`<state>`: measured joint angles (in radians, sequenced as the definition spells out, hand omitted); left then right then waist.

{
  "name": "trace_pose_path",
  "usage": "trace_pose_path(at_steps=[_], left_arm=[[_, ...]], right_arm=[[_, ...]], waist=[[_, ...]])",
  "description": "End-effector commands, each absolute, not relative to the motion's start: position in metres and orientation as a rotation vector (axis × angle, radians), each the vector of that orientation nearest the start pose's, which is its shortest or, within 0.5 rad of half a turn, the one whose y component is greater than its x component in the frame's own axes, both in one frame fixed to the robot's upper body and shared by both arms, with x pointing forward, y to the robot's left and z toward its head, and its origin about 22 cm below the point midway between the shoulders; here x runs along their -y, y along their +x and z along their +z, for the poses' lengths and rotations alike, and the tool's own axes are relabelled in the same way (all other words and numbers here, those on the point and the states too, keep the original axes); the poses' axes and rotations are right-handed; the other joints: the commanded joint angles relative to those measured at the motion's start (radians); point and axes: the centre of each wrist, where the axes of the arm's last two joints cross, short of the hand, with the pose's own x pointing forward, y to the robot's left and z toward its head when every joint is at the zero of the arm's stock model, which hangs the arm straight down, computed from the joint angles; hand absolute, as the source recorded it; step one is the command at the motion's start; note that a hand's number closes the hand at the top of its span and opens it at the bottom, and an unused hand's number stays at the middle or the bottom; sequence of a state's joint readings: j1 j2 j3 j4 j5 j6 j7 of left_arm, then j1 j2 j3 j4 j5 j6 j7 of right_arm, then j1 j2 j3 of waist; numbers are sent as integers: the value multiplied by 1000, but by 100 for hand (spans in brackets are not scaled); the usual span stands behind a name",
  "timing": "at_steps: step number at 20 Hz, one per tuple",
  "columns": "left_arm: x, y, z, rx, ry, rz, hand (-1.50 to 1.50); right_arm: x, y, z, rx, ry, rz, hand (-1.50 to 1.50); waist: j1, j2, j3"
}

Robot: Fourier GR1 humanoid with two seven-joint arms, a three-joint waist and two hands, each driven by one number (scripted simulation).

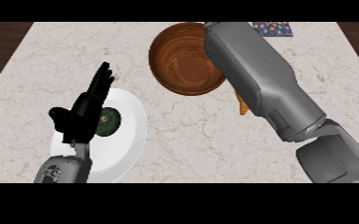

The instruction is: Pick the can from the placemat and place it in the bowl

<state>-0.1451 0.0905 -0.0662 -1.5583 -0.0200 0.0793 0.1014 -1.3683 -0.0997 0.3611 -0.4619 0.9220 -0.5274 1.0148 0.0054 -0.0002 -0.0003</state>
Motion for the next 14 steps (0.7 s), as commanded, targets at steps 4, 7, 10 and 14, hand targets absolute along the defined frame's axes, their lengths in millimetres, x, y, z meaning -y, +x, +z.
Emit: trace_pose_path(at_steps=[4,7,10,14], left_arm=[[-219,270,38,1583,76,-122,0],[-209,280,22,1588,54,-108,0],[-219,277,29,1590,79,-105,0],[-230,266,26,1595,68,-118,0]], right_arm=[[109,450,136,1179,-1375,346,150],[111,449,128,1147,-1209,229,150],[139,444,114,1158,-1082,271,-150],[123,431,102,1267,-976,286,-150]], waist=[[-5,-2,1],[-6,5,1],[-10,0,1],[-1,-1,1]])
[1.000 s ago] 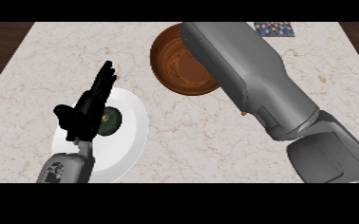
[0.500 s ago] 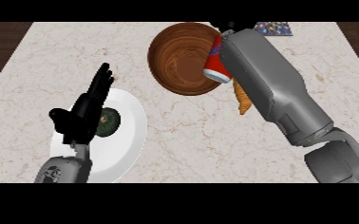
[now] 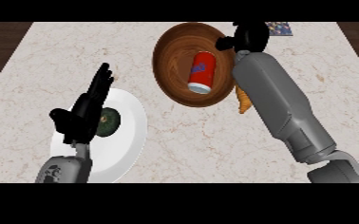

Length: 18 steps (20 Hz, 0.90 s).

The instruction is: Pick the can from the placemat and place it in the bowl

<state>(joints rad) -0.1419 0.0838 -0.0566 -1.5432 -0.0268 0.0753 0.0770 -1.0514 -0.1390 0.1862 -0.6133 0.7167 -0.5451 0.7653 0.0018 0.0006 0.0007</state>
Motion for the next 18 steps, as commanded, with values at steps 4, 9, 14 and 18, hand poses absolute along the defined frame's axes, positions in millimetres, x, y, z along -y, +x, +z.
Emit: trace_pose_path(at_steps=[4,9,14,18], left_arm=[[-225,278,35,1602,66,-117,0],[-209,261,39,1589,64,-114,0],[-220,270,23,1578,74,-92,0],[-208,259,30,1597,80,-123,0]], right_arm=[[147,432,101,1434,-985,165,-150],[138,425,127,1566,-1014,29,-150],[137,402,142,1546,-917,-136,-150],[152,383,150,1574,-840,-212,-150]], waist=[[7,3,0],[0,-5,0],[-17,-7,-1],[-10,-7,-1]])
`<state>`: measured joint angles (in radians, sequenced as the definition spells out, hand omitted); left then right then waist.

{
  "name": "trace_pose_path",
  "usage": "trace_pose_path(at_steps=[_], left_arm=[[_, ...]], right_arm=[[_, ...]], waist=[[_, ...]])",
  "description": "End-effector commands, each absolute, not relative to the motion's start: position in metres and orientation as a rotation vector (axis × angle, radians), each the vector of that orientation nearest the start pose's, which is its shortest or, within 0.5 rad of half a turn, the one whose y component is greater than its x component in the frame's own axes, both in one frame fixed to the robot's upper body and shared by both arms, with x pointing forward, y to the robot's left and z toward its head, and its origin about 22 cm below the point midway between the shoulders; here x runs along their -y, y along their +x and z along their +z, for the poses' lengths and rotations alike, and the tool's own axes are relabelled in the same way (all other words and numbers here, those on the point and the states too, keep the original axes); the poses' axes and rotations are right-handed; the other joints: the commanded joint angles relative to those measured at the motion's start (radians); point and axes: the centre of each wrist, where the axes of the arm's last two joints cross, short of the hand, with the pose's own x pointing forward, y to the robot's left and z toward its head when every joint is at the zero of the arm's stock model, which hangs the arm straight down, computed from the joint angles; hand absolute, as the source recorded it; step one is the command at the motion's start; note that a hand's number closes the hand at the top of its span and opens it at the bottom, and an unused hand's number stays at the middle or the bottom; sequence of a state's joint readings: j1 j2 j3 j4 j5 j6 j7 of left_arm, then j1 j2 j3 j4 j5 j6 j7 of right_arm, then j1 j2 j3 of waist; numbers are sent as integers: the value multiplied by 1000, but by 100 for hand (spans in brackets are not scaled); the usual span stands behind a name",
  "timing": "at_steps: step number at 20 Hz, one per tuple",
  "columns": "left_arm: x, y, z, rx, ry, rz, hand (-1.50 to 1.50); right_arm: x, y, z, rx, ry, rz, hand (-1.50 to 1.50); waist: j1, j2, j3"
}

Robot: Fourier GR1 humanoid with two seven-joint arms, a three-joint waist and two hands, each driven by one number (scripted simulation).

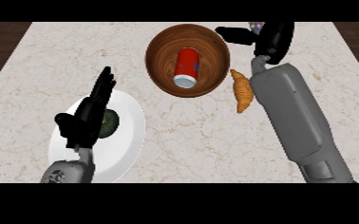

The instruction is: Pick the can from the placemat and place it in the bowl

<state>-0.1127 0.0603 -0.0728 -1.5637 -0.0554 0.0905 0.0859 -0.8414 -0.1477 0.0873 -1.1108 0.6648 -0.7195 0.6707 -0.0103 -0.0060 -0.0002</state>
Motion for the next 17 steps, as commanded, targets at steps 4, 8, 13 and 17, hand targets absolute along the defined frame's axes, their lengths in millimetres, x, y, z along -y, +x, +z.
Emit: trace_pose_path(at_steps=[4,8,13,17], left_arm=[[-235,277,22,1598,83,-94,0],[-217,280,27,1595,61,-115,0],[-208,269,22,1578,56,-109,0],[-220,268,30,1589,76,-106,0]], right_arm=[[178,338,139,1632,-752,-194,-150],[192,304,143,1617,-708,-205,-150],[180,295,128,1656,-670,-182,-150],[186,269,125,1639,-656,-167,-150]], waist=[[-11,1,0],[-2,3,0],[10,5,0],[10,5,0]])
